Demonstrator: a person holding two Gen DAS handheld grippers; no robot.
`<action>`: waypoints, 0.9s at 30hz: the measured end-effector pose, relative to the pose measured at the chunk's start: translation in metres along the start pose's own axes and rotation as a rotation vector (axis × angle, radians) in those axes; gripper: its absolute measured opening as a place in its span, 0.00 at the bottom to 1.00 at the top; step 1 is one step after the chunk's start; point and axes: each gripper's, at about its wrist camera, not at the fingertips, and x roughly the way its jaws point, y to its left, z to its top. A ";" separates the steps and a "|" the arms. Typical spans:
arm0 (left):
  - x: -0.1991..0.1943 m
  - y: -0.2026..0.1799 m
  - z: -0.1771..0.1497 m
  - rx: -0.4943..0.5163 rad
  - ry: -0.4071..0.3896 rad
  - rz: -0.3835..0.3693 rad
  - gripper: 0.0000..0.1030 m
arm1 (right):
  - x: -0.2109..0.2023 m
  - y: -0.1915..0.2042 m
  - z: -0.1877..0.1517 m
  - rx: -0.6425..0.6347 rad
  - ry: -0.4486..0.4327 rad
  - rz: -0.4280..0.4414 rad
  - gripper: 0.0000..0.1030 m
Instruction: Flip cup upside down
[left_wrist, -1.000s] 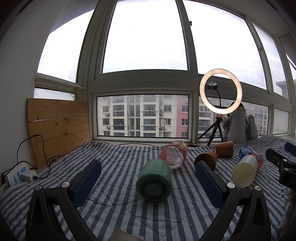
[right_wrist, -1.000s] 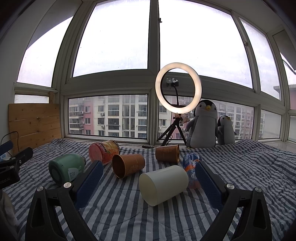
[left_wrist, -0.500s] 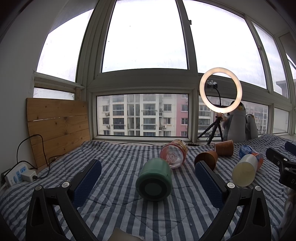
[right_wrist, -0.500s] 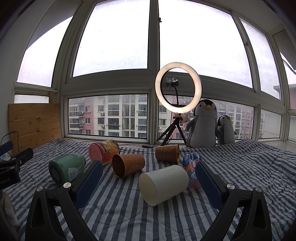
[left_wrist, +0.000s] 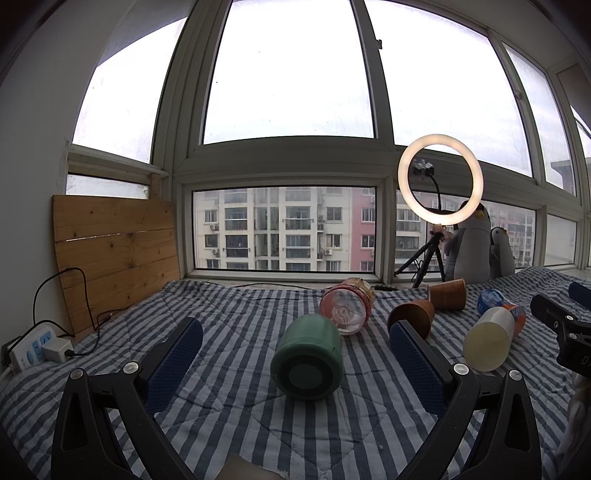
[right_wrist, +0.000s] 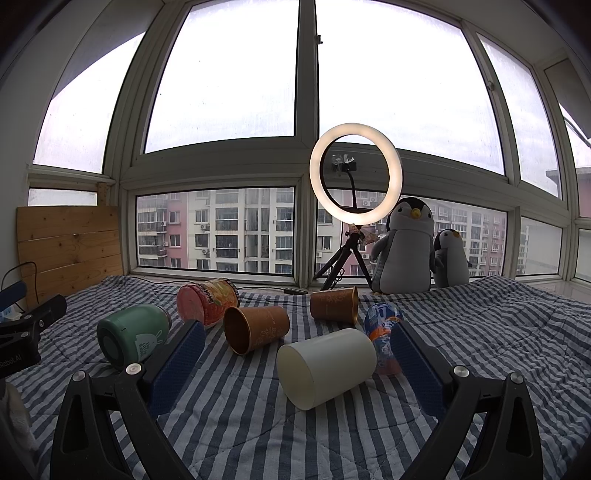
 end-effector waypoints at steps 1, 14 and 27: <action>0.000 0.000 0.000 0.000 0.000 0.000 1.00 | 0.000 0.000 0.000 0.000 0.000 0.000 0.96; 0.000 0.000 0.000 0.001 0.002 0.000 1.00 | 0.001 0.000 0.000 0.001 0.001 0.000 0.97; 0.011 -0.005 -0.012 0.005 0.031 -0.001 1.00 | 0.001 0.000 0.000 0.002 0.002 0.000 0.97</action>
